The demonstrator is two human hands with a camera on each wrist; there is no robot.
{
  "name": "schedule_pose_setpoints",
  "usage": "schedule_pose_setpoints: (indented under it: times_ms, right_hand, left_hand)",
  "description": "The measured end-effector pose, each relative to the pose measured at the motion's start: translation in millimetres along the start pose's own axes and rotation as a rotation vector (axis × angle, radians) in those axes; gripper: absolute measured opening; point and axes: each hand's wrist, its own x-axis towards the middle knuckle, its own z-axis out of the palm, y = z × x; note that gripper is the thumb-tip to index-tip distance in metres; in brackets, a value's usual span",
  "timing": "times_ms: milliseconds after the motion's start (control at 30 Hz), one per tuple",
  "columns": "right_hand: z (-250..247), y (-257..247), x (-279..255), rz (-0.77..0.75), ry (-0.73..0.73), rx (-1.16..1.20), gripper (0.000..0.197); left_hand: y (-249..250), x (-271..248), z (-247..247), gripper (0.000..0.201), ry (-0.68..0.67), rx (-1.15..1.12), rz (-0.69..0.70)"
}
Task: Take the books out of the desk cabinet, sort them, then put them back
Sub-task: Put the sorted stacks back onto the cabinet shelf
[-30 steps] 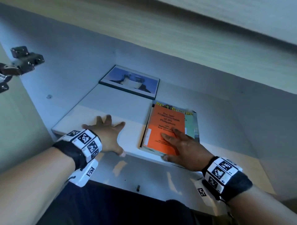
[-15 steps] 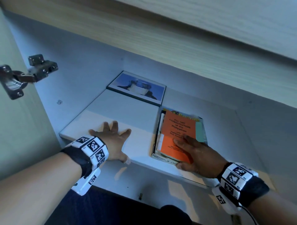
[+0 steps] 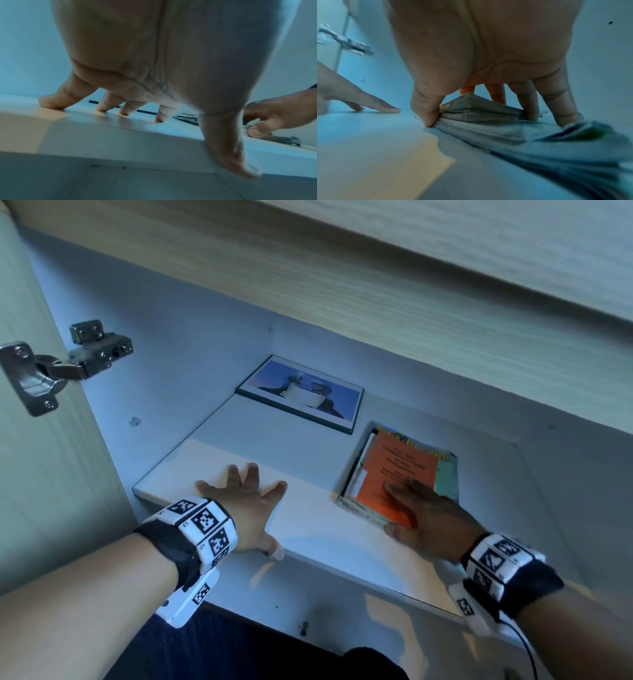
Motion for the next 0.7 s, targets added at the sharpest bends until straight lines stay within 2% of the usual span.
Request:
schedule_pose_setpoints:
  times_ms: [100, 233, 367, 500, 567, 700]
  right_hand:
    - [-10.1, 15.1, 42.4, -0.002, 0.013, 0.032, 0.094]
    - [-20.6, 34.2, 99.6, -0.001, 0.008, 0.025, 0.097]
    - [-35.7, 33.3, 138.5, 0.029, -0.017, -0.041, 0.076]
    - [-45.8, 26.1, 156.5, 0.034, -0.028, -0.133, 0.064]
    - [-47.8, 19.3, 158.6, 0.036, -0.029, -0.212, 0.063]
    - [-50.5, 4.3, 141.7, 0.144, -0.039, -0.161, 0.068]
  left_hand:
    - [0.6, 0.4, 0.6, 0.12, -0.011, 0.001, 0.001]
    - [-0.2, 1.7, 1.5, 0.12, -0.024, 0.007, 0.001]
    - [-0.7, 3.4, 3.9, 0.12, -0.02, 0.013, 0.008]
    - [-2.3, 5.5, 4.1, 0.121, -0.023, 0.008, 0.007]
    - [-2.7, 5.5, 2.3, 0.12, -0.029, 0.01, 0.002]
    - [-2.6, 7.3, 5.6, 0.121, -0.025, 0.008, 0.0]
